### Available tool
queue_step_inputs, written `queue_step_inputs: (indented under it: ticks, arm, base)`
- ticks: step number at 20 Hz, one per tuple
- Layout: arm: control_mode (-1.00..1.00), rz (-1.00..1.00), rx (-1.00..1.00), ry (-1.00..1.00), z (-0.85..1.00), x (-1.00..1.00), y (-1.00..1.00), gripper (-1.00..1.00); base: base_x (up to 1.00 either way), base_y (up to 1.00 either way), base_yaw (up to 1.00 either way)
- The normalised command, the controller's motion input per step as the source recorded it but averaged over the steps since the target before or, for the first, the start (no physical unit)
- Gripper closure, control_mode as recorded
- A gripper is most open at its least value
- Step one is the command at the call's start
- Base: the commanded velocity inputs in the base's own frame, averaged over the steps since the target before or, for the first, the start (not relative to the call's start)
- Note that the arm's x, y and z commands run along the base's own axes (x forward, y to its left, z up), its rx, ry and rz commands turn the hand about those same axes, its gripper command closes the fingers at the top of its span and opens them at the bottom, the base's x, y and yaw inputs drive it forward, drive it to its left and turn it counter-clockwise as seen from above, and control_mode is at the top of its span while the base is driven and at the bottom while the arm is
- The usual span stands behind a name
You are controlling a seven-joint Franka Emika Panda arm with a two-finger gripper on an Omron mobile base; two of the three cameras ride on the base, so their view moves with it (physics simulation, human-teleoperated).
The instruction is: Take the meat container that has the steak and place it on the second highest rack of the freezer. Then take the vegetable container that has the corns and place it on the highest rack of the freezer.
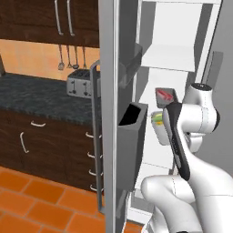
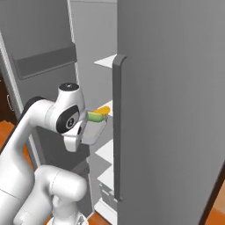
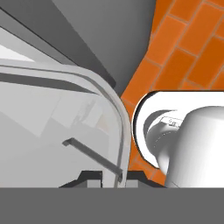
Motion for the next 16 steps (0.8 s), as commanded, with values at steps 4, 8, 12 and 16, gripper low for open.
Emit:
queue_step_inputs:
  ticks: [4, 8, 12, 16]
  arm:
    - [1.00, 0.00, 0.00, 0.00, 0.00, 0.00, 0.00, 1.00]
    - [1.00, 0.00, 0.00, 0.00, 0.00, 0.00, 0.00, 1.00]
    - [1.00, 0.00, 0.00, 0.00, 0.00, 0.00, 0.00, 1.00]
    - [1.00, 0.00, 0.00, 0.00, 0.00, 0.00, 0.00, 1.00]
  base:
    - [0.00, -0.41, 0.14]
    - [0.03, -0.36, 0.14]
    - [0.31, -0.16, 0.09]
    - [0.66, -0.12, 0.07]
